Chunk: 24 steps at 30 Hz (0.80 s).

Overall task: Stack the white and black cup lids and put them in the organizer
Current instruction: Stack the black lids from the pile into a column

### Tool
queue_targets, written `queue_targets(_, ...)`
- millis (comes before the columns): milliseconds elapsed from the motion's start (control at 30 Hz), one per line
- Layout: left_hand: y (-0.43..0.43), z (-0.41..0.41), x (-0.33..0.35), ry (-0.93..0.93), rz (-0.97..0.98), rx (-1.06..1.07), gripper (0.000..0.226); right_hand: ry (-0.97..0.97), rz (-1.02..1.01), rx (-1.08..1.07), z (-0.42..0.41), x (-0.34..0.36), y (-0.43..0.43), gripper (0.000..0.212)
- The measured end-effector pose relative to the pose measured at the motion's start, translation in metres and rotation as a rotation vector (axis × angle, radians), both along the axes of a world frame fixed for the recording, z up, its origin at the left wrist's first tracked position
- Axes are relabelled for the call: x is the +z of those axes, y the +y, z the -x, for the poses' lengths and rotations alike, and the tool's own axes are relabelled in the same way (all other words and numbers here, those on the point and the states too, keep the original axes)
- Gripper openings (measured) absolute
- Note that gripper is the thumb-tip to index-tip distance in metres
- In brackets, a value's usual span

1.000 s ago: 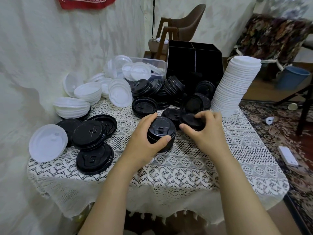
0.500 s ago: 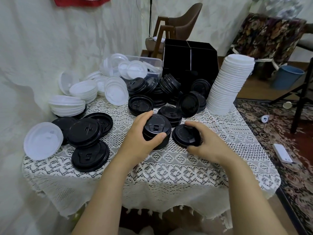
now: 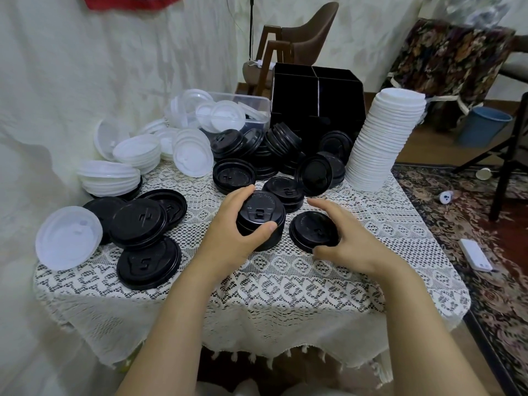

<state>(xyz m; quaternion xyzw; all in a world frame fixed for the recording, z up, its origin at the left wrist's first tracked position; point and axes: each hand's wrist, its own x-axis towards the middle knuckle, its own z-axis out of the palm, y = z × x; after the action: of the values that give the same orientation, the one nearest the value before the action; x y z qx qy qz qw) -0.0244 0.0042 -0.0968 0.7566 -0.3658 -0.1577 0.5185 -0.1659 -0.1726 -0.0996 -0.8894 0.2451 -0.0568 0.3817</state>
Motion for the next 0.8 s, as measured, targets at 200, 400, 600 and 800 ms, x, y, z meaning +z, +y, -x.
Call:
queue_targets(200,0.000,-0.001,0.000,-0.007,-0.002,0.000,0.068,-0.025,-0.013,-0.002,0.003,0.000,-0.002,0.084)
queue_targets(400,0.001,-0.003,0.000,0.014,-0.012,-0.014,0.073,-0.056,-0.035,-0.033,0.005,0.012,0.001,0.077)
queue_targets(600,0.002,-0.004,0.000,0.022,-0.007,-0.024,0.078,-0.337,0.078,-0.051,-0.007,0.037,0.015,0.070)
queue_targets(800,0.003,-0.007,-0.001,0.068,0.002,-0.032,0.091,-0.338,0.094,0.097,-0.036,0.041,0.042,0.063)
